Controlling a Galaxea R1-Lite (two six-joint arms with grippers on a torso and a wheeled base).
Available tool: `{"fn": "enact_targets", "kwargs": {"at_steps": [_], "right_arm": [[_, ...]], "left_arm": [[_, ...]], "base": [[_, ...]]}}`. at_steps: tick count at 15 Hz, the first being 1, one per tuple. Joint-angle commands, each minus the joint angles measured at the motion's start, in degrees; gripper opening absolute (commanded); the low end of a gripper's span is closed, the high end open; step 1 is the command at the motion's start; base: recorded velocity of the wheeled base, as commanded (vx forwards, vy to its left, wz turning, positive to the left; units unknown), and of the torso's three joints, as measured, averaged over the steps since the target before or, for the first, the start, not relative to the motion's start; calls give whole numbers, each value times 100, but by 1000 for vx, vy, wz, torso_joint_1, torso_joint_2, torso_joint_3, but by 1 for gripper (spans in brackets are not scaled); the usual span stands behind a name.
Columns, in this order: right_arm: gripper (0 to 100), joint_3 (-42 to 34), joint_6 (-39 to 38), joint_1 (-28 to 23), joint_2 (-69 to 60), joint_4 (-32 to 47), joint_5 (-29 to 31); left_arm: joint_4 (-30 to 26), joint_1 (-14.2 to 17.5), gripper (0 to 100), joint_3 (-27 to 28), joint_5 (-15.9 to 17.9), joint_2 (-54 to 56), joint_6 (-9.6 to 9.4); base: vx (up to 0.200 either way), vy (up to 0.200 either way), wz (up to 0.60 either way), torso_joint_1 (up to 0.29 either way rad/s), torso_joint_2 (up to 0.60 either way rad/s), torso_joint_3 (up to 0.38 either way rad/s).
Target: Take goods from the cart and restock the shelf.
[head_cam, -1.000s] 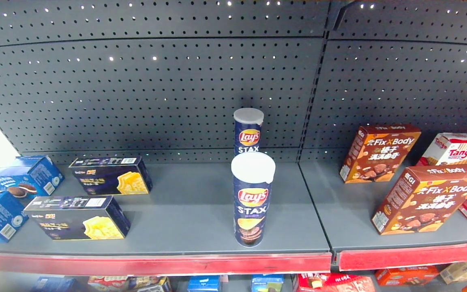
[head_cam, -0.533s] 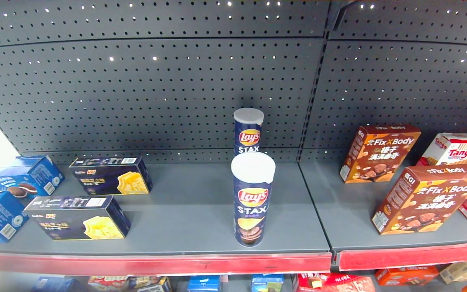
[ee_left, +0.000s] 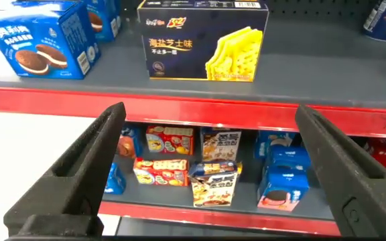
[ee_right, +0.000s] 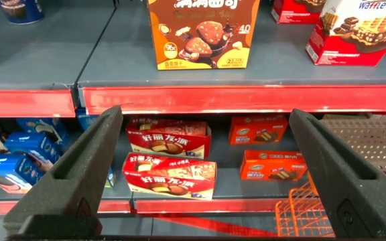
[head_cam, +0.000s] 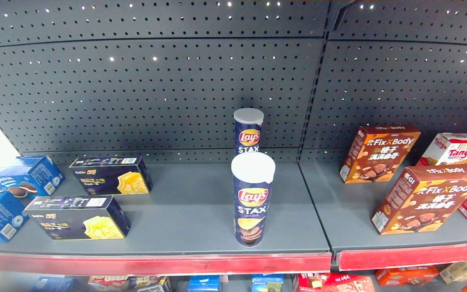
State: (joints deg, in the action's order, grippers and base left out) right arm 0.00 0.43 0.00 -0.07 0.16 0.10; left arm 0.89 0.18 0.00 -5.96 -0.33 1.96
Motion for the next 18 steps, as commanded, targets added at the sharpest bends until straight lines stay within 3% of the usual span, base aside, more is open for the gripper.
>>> {"fn": "enact_targets", "kwargs": {"at_steps": [1,18], "right_arm": [[100,0,1,0,7,2,-1],[100,0,10,0,7,2,-36]], "left_arm": [[-1,-1,100,0,-2,-11,-3],[-1,-1,100,0,-2,-2,-12]], "base": [[0,0,0,0,0,0],[0,0,0,0,0,0]]}}
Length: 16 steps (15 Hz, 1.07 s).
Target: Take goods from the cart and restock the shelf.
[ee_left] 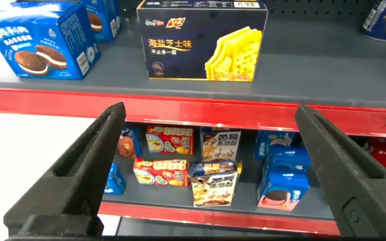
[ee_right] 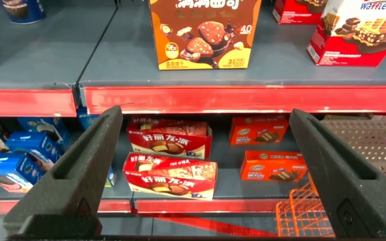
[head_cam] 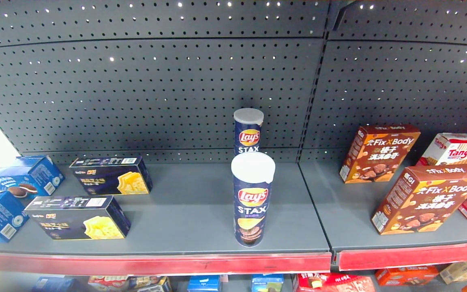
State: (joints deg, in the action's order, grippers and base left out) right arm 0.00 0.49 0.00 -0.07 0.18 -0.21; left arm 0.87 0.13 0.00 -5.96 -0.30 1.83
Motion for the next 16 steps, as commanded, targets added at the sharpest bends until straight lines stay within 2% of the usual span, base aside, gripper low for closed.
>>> {"fn": "enact_targets", "kwargs": {"at_steps": [1,16], "right_arm": [[100,0,4,0,7,-1,3],[100,0,13,0,7,-9,-6]], "left_arm": [[1,4,100,0,-2,-5,2],[-7,4,100,0,60,-13,-25]], "base": [[0,0,0,0,0,0],[0,0,0,0,0,0]]}}
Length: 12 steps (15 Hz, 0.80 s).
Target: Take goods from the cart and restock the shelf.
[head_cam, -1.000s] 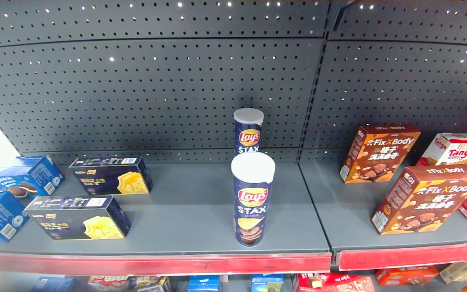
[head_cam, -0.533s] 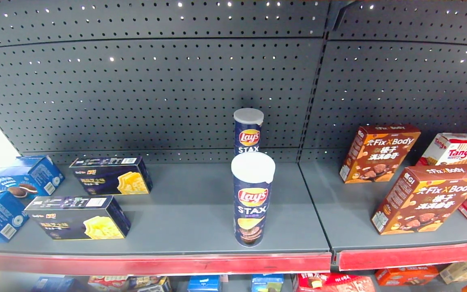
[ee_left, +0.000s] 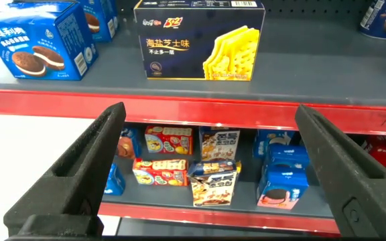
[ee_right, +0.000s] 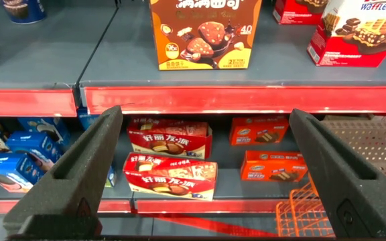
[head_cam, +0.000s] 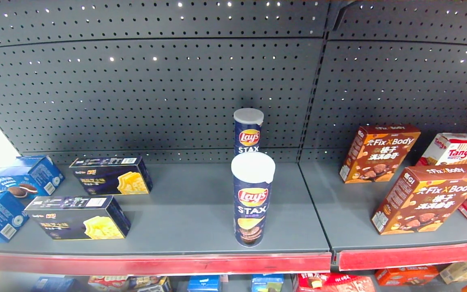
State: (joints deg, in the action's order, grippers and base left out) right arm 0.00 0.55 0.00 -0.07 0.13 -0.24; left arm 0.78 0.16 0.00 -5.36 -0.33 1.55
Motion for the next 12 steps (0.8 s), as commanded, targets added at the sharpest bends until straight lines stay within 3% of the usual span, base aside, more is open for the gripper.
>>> {"fn": "enact_targets", "kwargs": {"at_steps": [1,12], "right_arm": [[100,0,-11,0,7,-5,-2],[100,0,-20,0,7,4,-2]], "left_arm": [[1,2,100,0,0,-11,3],[1,2,100,0,0,-11,12]], "base": [[0,0,0,0,0,0],[0,0,0,0,0,0]]}}
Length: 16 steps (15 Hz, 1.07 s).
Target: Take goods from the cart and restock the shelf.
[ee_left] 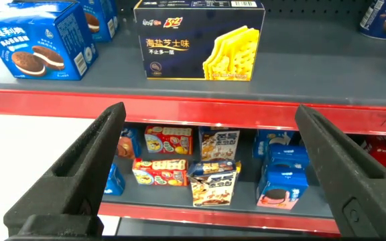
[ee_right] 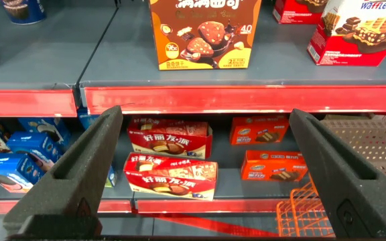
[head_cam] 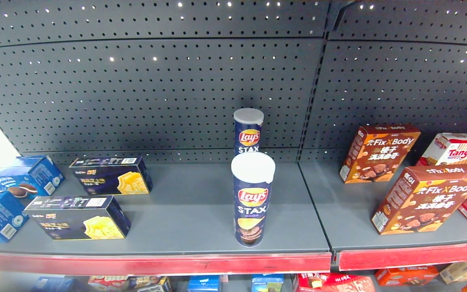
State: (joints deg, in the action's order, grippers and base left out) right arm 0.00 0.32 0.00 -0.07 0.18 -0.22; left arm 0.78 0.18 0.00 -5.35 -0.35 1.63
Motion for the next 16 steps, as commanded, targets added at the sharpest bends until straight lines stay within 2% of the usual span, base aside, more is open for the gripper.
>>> {"fn": "enact_targets", "kwargs": {"at_steps": [1,16], "right_arm": [[100,0,3,0,7,-1,-4],[100,0,3,0,7,-1,-13]], "left_arm": [[1,-1,100,0,-1,0,4],[1,-1,100,0,-1,-9,4]], "base": [[0,0,0,0,0,0],[0,0,0,0,0,0]]}}
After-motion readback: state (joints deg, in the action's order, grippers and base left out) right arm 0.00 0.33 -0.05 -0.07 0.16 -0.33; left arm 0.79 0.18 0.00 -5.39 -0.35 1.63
